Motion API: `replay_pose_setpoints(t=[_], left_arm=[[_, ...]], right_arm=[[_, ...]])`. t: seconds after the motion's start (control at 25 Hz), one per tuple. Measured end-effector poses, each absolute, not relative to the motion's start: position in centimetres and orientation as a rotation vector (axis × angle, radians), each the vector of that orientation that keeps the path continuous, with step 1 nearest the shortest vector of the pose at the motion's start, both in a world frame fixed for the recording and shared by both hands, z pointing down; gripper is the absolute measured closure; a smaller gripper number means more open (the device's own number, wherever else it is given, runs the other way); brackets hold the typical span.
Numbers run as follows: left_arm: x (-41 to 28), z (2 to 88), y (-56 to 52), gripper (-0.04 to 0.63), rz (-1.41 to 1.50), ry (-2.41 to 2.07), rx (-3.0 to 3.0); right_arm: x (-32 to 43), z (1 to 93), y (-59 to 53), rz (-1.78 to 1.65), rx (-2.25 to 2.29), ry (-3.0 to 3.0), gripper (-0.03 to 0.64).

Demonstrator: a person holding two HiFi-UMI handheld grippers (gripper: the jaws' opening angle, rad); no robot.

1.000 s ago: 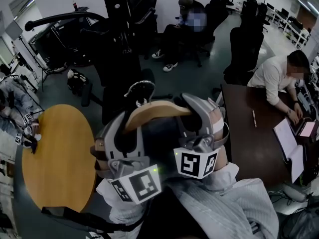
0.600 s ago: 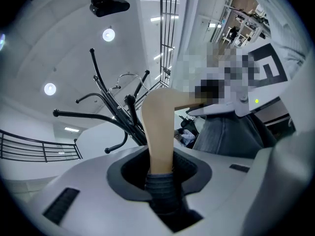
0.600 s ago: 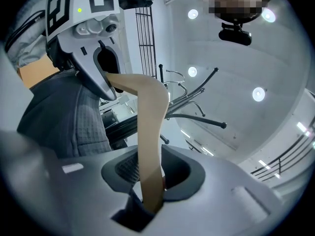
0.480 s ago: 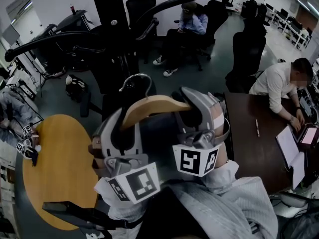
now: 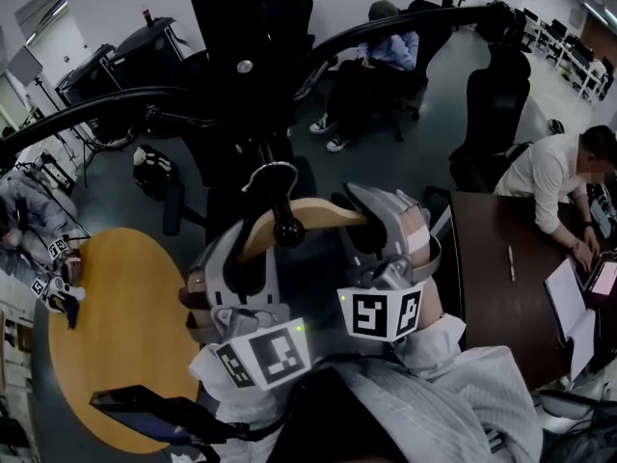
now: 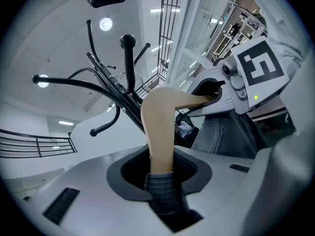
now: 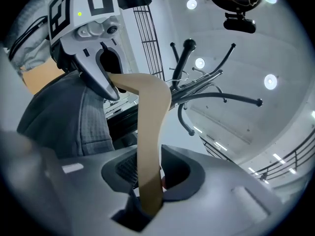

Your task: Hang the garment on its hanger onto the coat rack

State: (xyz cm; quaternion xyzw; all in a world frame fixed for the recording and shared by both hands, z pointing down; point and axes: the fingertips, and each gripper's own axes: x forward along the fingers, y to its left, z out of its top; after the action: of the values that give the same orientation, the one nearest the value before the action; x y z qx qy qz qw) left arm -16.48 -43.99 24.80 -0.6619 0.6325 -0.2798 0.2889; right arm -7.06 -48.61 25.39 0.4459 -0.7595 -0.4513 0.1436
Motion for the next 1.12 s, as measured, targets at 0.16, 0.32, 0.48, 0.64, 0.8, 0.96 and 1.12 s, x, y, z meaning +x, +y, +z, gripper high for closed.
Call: replay_pose_setpoints(t=[0.16,0.32,0.48,0.64,0.8,0.96,1.12], left_arm=[[-16.6,26.5,-44.7,0.491,-0.781,1.697,-1.805],[-17.2,27.5,-45.5,0.492,-0.788,1.69,-1.795],[-17.7,26.5,-46.2,0.492,-0.759,1.673,-1.754],[-17.6,25.9,-46.0,0.492,-0.725,1.665,-1.653],[-17.6,25.2,-45.5,0.481,-0.712,1.688,-1.574],[-17.1,24.3,-44.3,0.426,-0.664,1.69,-1.604],[-16.4,24.5,-42.1,0.403,-0.654,1.672,-1.621]], right_arm=[[-7.2,27.1,-49.4,-1.264,1.253,-2.211,0.525],[-8.0,28.3,-50.3,-1.233,1.266,-2.221,0.529],[-8.5,27.4,-51.0,-1.236,1.281,-2.222,0.531],[-8.3,27.1,-50.6,-1.232,1.276,-2.256,0.523],[-7.9,26.8,-49.7,-1.215,1.22,-2.298,0.507],[-7.2,26.2,-48.4,-1.192,1.168,-2.347,0.451],[-7.0,26.2,-45.7,-1.199,1.126,-2.391,0.426]])
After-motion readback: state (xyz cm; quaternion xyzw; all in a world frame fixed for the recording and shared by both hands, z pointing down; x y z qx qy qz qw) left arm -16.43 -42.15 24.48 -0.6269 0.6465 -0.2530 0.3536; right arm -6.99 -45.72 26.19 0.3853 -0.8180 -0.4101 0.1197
